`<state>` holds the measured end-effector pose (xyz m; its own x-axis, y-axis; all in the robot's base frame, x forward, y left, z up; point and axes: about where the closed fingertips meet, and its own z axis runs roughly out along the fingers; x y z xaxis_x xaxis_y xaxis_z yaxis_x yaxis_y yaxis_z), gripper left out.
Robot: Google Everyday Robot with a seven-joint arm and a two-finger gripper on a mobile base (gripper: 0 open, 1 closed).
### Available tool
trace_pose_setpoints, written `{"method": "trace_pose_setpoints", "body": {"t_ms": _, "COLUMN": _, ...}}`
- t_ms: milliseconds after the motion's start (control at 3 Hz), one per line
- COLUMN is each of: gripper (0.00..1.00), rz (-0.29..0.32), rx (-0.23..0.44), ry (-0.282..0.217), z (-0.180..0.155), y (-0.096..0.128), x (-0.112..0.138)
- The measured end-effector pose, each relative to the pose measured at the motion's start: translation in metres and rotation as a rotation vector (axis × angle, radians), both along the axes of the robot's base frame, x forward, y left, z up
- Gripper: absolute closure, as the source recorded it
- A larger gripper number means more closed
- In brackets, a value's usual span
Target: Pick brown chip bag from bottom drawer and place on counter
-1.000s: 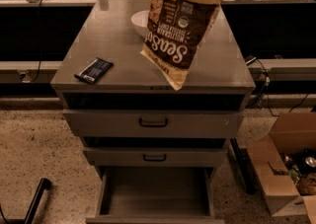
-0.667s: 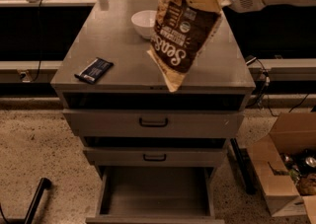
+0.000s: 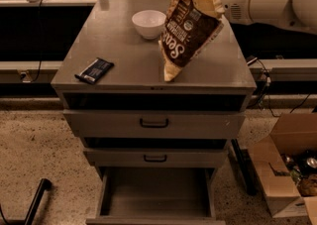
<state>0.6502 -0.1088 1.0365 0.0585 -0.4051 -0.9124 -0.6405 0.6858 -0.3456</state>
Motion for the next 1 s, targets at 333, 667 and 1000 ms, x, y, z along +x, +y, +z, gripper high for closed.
{"method": "trace_pose_setpoints", "body": {"t_ms": 333, "gripper": 1.0, "rz": -0.088, "rx": 0.084, "ry": -0.066, "z": 0.011, "y": -0.015, "x": 0.026}}
{"method": "trace_pose_setpoints", "body": {"t_ms": 667, "gripper": 0.82, "rz": -0.14, "rx": 0.178, "ry": -0.102, "z": 0.012, "y": -0.03, "x": 0.039}}
{"method": "trace_pose_setpoints", "body": {"t_ms": 1000, "gripper": 0.58, "rz": -0.142, "rx": 0.181, "ry": -0.111, "z": 0.015, "y": -0.029, "x": 0.04}}
